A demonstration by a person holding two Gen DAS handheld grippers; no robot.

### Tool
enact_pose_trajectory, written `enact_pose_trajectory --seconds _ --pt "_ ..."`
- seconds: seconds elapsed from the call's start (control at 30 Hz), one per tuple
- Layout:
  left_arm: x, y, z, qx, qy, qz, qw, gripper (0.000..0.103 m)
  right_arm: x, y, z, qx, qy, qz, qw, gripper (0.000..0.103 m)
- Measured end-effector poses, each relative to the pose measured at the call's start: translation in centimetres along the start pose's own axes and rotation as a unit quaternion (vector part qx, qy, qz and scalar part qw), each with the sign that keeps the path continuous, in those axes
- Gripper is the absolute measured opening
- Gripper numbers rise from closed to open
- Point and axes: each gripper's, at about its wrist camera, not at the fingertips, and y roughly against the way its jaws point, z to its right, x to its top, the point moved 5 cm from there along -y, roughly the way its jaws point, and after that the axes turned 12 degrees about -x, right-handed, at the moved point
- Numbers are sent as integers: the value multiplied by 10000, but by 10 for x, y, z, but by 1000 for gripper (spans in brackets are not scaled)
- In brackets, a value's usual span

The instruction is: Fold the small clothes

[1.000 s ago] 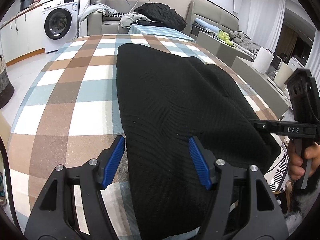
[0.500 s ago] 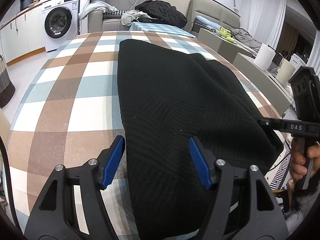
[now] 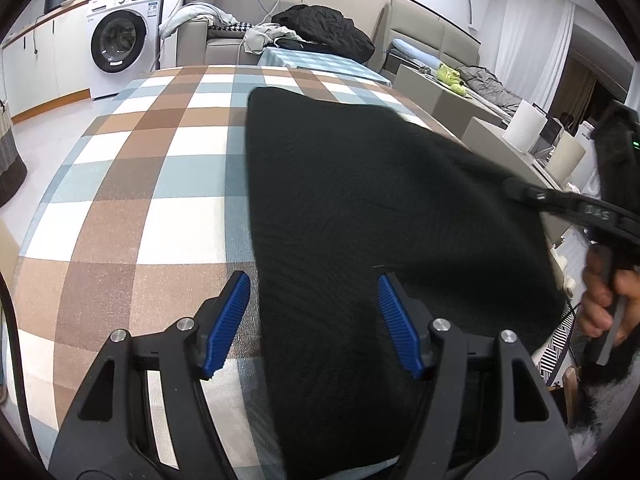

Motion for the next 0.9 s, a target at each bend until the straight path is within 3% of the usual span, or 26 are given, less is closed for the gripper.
enact_pose_trajectory --seconds 0.07,0.13,0.2,0.27,0.37,0.43,0.47,0.57,0.63,0.73,0.9 --pt "-1 -2 0 -1 -11 -31 10000 64 -6 3 16 -350 -38 -7 9994 4" --pt "-3 -5 0 -36 0 -93 10000 64 -21 -10 38 -653 -200 -326 9971 4" --pt "-4 -9 0 -51 19 -158 9999 64 -34 -27 49 -681 -341 -725 9945 4" --pt "-5 -10 -1 -63 48 -166 9998 64 -34 -26 50 -601 -441 -645 9951 6" --pt "-5 -13 -4 -114 162 -205 9996 64 -32 -15 52 -701 -326 -563 9954 15" --pt "-5 -16 -6 -166 219 -221 9994 64 -33 -12 58 -761 -394 -511 9950 32" --pt "-4 -18 -7 -205 271 -231 9992 64 -33 -12 62 -798 -449 -489 9946 33" --pt "-1 -23 -9 -257 374 -201 9988 62 -35 -21 71 -694 -556 -549 9945 32" --pt "0 -26 -7 -305 385 -244 9985 43 -33 -29 69 -499 -593 -560 9954 16" --pt "1 -27 -5 -169 319 -199 9991 26 -28 -35 64 -417 -622 -523 9958 8" --pt "6 -18 -12 95 295 -83 9995 20 -19 -51 52 -328 -603 -590 9959 8"
